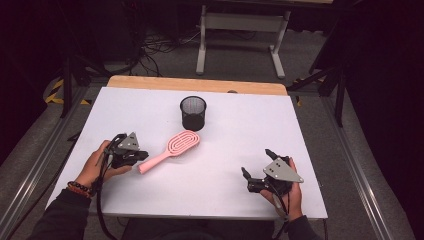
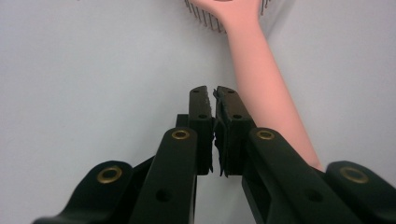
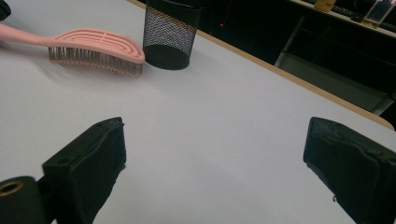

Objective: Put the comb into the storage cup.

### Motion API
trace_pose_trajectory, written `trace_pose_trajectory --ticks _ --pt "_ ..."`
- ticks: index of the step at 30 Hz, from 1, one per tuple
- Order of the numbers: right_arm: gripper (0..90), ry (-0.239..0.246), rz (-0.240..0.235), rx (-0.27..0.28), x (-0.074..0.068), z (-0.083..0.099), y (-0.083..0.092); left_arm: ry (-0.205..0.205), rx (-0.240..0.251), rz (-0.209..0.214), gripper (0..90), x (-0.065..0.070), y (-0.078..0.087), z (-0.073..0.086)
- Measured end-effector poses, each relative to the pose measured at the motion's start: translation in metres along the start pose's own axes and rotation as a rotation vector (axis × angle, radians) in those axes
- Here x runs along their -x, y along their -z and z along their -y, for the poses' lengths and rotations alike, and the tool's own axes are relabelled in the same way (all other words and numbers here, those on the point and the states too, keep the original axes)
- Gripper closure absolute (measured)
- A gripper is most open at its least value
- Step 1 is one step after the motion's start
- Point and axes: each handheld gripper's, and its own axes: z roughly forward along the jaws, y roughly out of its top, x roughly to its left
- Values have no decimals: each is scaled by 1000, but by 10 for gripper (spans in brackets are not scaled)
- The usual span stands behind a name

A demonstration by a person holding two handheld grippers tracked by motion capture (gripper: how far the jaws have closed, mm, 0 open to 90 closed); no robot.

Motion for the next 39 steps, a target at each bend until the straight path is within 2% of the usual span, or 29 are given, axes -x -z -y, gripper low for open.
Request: trace_pose_trajectory --ticks 6,7,12,15,16,17,18,19,20,21,22,23,24,27,29,31,34,39 --pt "65 18 21 -12 -1 -1 0 18 50 -28 805 0 11 2" --pt "64 20 18 -11 -2 -1 0 19 55 -33 751 1 12 2" --pt "65 25 21 -17 -2 -1 0 42 81 -32 673 4 15 -1" --pt "65 37 26 -24 -2 -1 0 64 107 -46 536 5 17 -3" --pt "65 37 26 -24 -2 -1 0 64 107 -46 465 5 17 -3" --pt "65 40 30 -28 -3 -1 0 90 120 -56 465 5 17 -3" --pt "65 43 31 -31 -3 -1 -1 105 128 -55 353 4 17 -3" --pt "65 44 30 -31 -3 -1 -1 134 141 -39 307 3 17 -3" --pt "66 44 25 -35 -3 -1 -1 169 154 -27 195 0 15 -3" --pt "66 44 20 -38 -3 -1 -2 169 154 -27 160 0 15 -3" --pt "66 44 20 -38 -3 -1 -2 189 160 -22 160 -2 14 -2" --pt "66 43 13 -45 -3 0 -3 215 159 -37 122 -5 11 -2" --pt "66 43 13 -45 -3 0 -3 215 159 -37 103 -5 11 -2" --pt "67 37 5 -53 -2 1 -4 221 136 -56 69 -5 8 -6" --pt "67 34 -4 -54 -1 2 -5 213 116 -72 99 -3 6 -10" --pt "67 36 -9 -64 -2 2 -6 193 92 -64 135 -1 1 -16" --pt "67 34 -17 -71 -2 3 -7 176 72 -47 134 0 -6 -26" --pt "68 44 -29 -84 -4 3 -9 147 -4 -11 168 4 -24 -44"
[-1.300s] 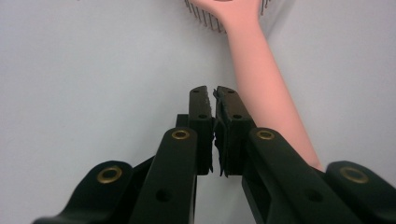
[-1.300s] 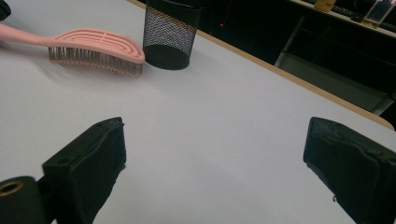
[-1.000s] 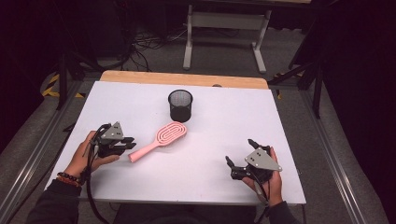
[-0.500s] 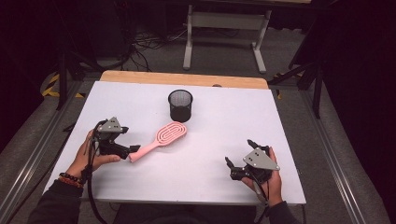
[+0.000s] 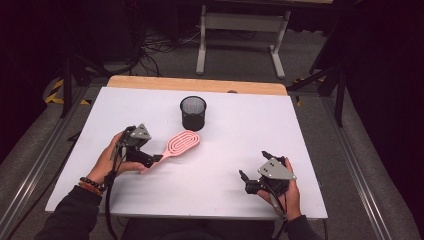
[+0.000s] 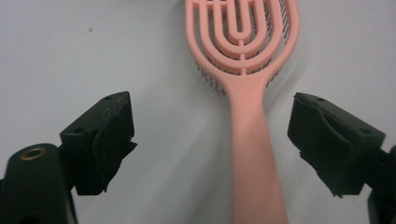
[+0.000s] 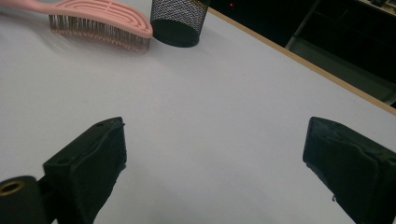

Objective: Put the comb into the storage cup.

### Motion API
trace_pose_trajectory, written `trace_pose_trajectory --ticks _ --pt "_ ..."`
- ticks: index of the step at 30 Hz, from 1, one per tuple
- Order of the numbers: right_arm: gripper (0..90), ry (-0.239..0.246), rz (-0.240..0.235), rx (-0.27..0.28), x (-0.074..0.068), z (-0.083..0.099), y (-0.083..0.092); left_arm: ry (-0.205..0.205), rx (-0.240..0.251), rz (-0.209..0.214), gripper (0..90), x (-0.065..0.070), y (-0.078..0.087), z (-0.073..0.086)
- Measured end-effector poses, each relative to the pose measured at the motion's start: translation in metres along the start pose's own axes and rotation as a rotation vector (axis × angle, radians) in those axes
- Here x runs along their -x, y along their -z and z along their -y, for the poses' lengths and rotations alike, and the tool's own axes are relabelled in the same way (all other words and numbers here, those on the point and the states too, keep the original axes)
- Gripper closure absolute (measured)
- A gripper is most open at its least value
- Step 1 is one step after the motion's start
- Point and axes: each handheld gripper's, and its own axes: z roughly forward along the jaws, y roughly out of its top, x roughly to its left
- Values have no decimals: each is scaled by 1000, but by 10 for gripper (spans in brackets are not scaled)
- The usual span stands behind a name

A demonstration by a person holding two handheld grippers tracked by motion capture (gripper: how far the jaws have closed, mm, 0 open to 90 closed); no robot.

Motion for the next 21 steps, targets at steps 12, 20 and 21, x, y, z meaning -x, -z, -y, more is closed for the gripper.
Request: trace_pose_trajectory --ticks 12,20,21 --pt "70 3 -6 -31 -1 4 -5 0 -216 19 221 -3 -42 -24" --pt "71 13 -11 -46 -2 4 -7 -18 -240 90 417 -3 -41 -26" --pt "71 15 -13 -49 -3 5 -8 -28 -239 96 440 -4 -41 -27"
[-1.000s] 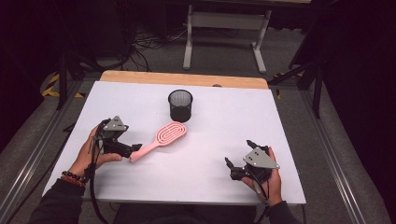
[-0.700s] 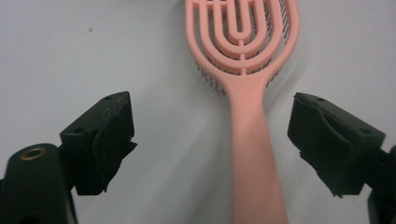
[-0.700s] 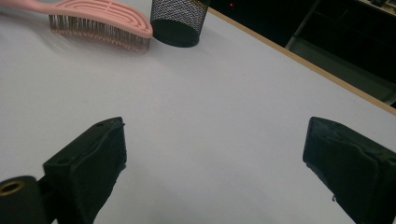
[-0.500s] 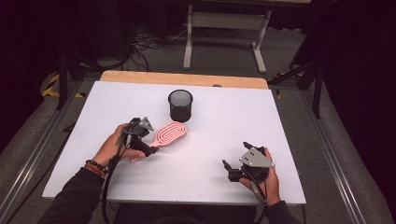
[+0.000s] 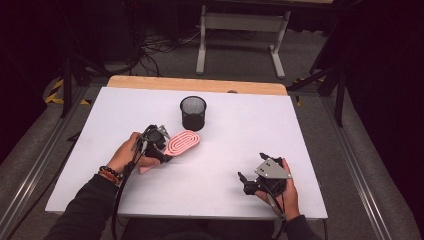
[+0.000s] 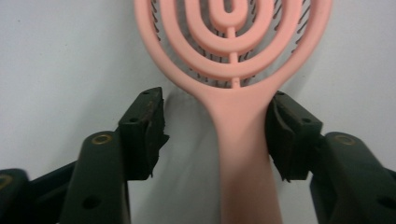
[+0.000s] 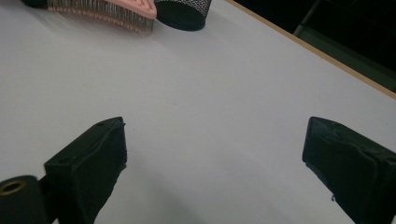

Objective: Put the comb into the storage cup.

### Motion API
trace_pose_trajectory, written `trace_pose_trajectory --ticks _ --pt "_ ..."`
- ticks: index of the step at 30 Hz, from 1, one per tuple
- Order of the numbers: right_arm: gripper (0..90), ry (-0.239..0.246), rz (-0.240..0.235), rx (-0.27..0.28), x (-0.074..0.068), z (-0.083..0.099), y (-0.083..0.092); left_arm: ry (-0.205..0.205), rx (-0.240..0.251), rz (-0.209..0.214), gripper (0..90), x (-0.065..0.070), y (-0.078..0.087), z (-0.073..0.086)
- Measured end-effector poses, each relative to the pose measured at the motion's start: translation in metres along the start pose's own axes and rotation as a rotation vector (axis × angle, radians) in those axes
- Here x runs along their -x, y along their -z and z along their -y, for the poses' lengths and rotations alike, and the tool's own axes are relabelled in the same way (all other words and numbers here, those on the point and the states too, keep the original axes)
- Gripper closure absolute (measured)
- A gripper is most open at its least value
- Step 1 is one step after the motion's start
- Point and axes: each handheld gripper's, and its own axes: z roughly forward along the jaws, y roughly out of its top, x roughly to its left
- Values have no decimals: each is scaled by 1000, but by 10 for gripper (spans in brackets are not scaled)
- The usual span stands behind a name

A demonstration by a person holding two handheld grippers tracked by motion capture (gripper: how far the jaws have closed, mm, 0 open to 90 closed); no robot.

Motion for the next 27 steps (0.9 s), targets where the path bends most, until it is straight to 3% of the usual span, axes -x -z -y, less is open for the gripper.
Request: trace_pose_trajectory --ticks 3,9,18,20,21,22,26,27 --pt "71 0 -3 -6 0 0 -1 -19 -7 4 551 3 1 -1" --pt "71 0 -6 -8 0 1 -1 -53 -3 -3 677 7 2 1" --pt "71 7 -4 -8 0 0 0 -82 24 -57 689 14 3 6" --pt "71 4 3 -4 1 0 0 -71 44 -76 690 16 5 8" --pt "71 0 4 -1 1 0 1 -58 100 -89 690 19 8 12" --pt "71 1 5 -1 1 0 1 -60 118 -99 690 20 8 14" --pt "71 4 7 -4 1 0 1 -57 157 -123 690 23 11 20" --pt "71 3 9 -2 1 0 1 -48 198 -126 691 23 14 23"
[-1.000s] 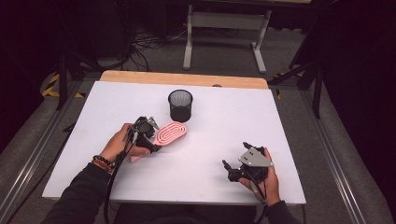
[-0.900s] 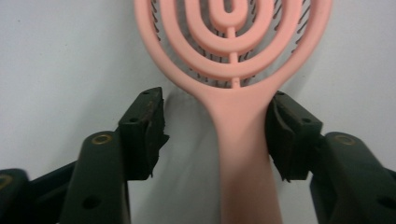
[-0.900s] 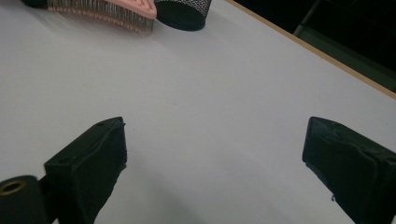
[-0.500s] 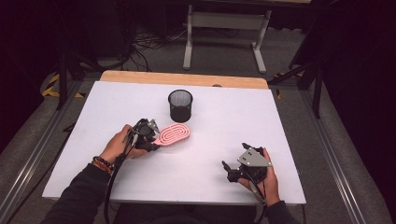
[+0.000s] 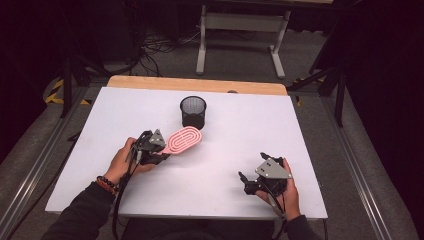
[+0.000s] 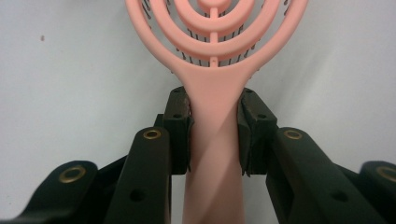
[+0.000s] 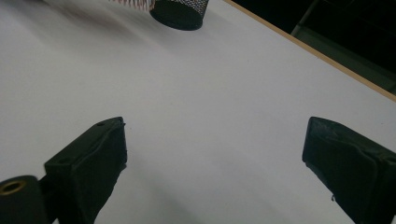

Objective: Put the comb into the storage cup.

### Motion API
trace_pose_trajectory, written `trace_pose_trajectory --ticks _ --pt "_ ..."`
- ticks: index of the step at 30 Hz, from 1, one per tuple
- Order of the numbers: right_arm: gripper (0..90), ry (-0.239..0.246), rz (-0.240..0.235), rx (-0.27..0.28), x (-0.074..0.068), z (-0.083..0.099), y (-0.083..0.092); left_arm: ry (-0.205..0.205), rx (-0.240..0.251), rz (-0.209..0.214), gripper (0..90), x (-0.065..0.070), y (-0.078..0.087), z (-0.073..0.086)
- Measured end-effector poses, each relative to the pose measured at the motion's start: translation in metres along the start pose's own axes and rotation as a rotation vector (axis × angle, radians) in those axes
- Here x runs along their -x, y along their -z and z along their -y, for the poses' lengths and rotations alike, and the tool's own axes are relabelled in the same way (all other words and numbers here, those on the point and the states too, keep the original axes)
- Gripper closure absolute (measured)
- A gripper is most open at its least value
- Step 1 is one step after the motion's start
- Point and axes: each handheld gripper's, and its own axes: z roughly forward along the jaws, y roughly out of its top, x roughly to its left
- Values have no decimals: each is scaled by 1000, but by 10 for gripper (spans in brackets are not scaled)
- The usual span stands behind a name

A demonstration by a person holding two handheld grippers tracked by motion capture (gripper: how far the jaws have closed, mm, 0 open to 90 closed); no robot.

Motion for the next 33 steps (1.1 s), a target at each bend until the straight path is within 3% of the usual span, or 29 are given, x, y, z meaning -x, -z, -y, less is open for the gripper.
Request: trace_pose_trajectory --ticks 2,4,7,10,13,17,22,29,30,33 --pt "71 -3 1 5 0 0 1 4 16 -6 691 0 2 1" --pt "71 -9 -6 13 1 0 2 14 77 -17 691 1 8 4" --pt "72 -15 -7 20 1 0 2 7 120 -32 690 2 13 6" --pt "75 -21 -12 27 2 0 2 5 196 -50 691 5 16 8" --pt "76 -20 -10 34 2 0 2 8 234 -88 691 7 19 10" --pt "77 -29 -2 43 2 -1 3 23 275 -90 691 6 21 11" --pt "85 -55 -11 59 1 -4 1 29 328 -126 691 8 23 11" --pt "79 -74 -5 101 -1 -15 2 37 398 -145 691 14 25 9" --pt "69 -88 -1 110 1 -17 2 44 432 -143 691 14 25 10" --pt "68 -94 -14 114 3 -20 3 56 468 -143 691 14 26 10"
